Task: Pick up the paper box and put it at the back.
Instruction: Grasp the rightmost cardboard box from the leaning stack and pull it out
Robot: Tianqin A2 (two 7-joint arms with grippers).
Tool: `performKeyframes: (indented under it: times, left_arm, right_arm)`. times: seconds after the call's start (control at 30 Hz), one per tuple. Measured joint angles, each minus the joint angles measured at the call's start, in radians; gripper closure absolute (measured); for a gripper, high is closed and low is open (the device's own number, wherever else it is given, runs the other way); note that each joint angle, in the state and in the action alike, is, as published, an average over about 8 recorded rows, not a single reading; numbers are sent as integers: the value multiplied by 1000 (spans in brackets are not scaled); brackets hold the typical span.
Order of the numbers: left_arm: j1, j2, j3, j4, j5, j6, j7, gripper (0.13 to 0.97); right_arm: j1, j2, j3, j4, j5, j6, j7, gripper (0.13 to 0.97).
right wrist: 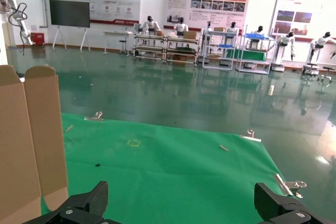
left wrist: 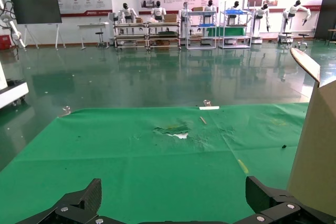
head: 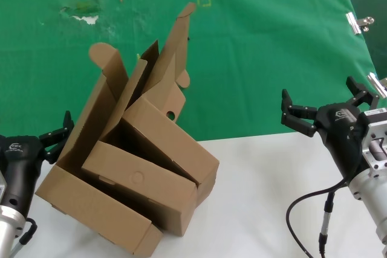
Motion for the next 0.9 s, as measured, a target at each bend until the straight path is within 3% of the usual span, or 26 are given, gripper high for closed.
performKeyframes:
  times: [0.4, 0.67, 0.9]
  left_arm:
    - [0, 0, 0, 0, 0, 0, 0, 132]
    - [0, 0, 0, 0, 0, 0, 0, 135]
    - [0, 0, 0, 0, 0, 0, 0, 172]
  right_arm:
    - [-1, -8, 27, -1, 20, -37, -27, 129]
    - [-4, 32, 158, -17, 133, -330, -219, 129]
    - [19, 168, 157, -107, 157, -590, -436, 129]
